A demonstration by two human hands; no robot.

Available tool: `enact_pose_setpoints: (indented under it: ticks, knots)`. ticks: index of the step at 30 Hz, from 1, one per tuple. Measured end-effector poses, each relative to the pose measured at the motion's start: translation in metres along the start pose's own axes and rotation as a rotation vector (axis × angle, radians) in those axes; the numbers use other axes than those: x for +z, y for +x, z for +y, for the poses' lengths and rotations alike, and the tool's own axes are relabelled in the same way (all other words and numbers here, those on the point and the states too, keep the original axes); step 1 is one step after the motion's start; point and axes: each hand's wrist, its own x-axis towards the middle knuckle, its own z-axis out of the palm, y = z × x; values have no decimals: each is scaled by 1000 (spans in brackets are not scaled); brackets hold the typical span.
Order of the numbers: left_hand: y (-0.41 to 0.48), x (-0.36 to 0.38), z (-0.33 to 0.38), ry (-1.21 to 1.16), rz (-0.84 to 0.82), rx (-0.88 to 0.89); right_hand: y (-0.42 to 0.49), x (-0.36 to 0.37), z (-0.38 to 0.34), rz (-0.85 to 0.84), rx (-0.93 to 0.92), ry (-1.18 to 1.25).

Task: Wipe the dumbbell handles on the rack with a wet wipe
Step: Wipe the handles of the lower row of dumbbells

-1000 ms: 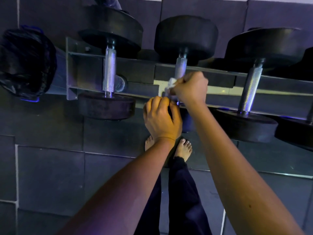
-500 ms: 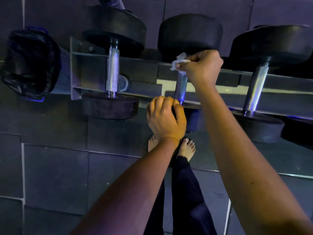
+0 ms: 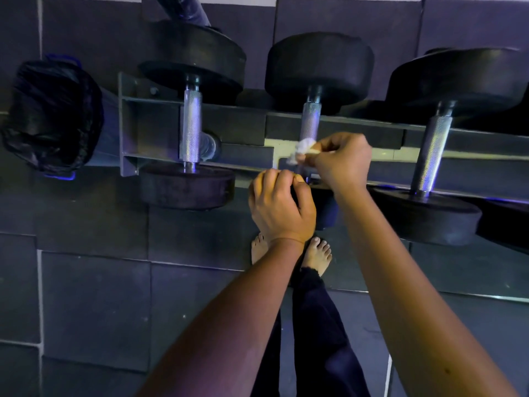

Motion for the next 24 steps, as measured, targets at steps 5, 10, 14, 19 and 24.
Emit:
enact_pose_setpoints:
  ticks: [5, 10, 14, 19, 24]
  knots:
    - [0, 0, 0, 2, -8, -10, 26, -3, -26, 101, -48, 111]
    - [0, 1, -1, 10, -20, -22, 23, 1, -18, 91, -23, 71]
    - [0, 1, -1, 1, 9, 0, -1, 0, 11, -43, 10, -85]
    - [0, 0, -1, -2, 20, 17, -8, -7, 10, -107, -18, -101]
    - [0, 0, -1, -9, 12, 11, 18, -9, -13, 15, -34, 42]
